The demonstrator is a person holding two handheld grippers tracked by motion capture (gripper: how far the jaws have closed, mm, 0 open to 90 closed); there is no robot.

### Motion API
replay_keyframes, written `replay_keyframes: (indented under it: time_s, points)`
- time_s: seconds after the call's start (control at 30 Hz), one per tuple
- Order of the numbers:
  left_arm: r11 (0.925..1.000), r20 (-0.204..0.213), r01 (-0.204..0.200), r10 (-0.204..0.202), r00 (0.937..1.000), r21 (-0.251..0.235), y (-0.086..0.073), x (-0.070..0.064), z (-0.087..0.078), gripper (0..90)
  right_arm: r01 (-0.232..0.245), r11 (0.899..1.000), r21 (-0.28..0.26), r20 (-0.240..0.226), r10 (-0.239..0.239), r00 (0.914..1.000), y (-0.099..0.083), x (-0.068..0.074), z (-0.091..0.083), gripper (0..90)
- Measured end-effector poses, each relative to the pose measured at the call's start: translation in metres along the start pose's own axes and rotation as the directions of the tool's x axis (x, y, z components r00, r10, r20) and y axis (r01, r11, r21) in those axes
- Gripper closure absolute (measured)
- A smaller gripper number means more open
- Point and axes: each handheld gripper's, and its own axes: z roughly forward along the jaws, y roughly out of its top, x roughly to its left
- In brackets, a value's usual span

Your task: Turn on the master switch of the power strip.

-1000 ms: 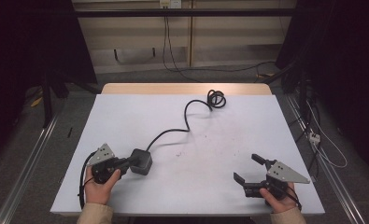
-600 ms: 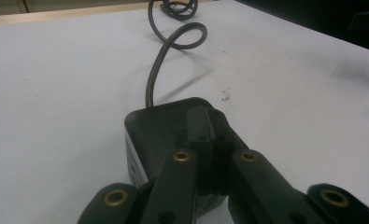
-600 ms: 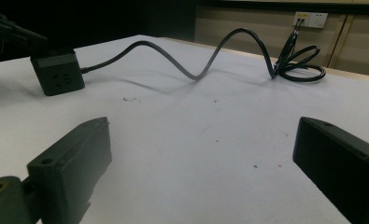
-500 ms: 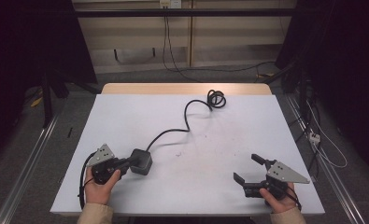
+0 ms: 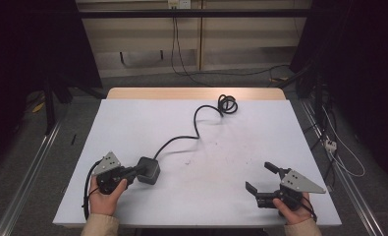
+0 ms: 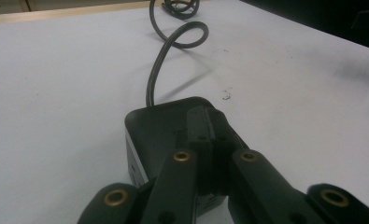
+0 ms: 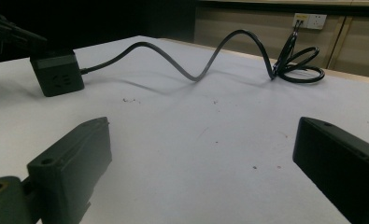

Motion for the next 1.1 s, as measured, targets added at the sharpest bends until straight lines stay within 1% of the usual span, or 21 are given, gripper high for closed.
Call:
replay_keyframes:
  time_s: [0.67,0.73,0.77,0.8,0.83,0.87,0.97,1.1]
  points:
    - [1.0000,-0.003,0.005,-0.005,1.0000,0.002,0.0000,-0.0006,0.0000,90.0,-0.004,1.000,0.003,-0.003,0.004,1.0000,-0.0001,0.0001,0.0003,4.0]
    - [1.0000,0.006,0.006,-0.006,1.0000,0.003,0.0000,-0.0006,0.0003,90.0,-0.002,1.000,0.003,-0.003,0.002,1.0000,-0.0001,0.0000,0.0002,4.0]
    - [0.9999,0.022,0.008,-0.008,0.9997,0.008,0.0001,-0.0010,0.0007,90.0,-0.004,1.000,0.003,-0.003,0.004,1.0000,-0.0001,0.0001,0.0002,4.0]
    - [0.9999,0.028,0.011,-0.011,0.9996,0.009,0.0000,-0.0027,0.0012,90.0,-0.001,1.000,0.003,-0.003,0.001,1.0000,-0.0001,0.0000,0.0002,4.0]
    - [0.9999,0.017,-0.005,0.005,0.9998,0.010,0.0004,-0.0038,0.0013,90.0,-0.002,1.000,0.003,-0.003,0.002,1.0000,-0.0001,0.0001,0.0002,4.0]
    - [0.9999,0.015,-0.007,0.007,0.9999,0.011,0.0007,-0.0045,0.0015,90.0,-0.002,1.000,0.003,-0.003,0.002,1.0000,0.0000,0.0001,0.0002,4.0]
    - [1.0000,0.022,0.007,-0.007,0.9997,0.007,-0.0001,-0.0034,0.0012,90.0,-0.003,1.000,0.001,-0.002,0.003,1.0000,0.0002,0.0004,0.0002,4.0]
    - [0.9999,0.020,0.010,-0.010,0.9997,0.008,0.0002,-0.0033,0.0013,90.0,0.000,1.000,0.000,-0.002,0.000,1.0000,0.0003,0.0003,-0.0002,4.0]
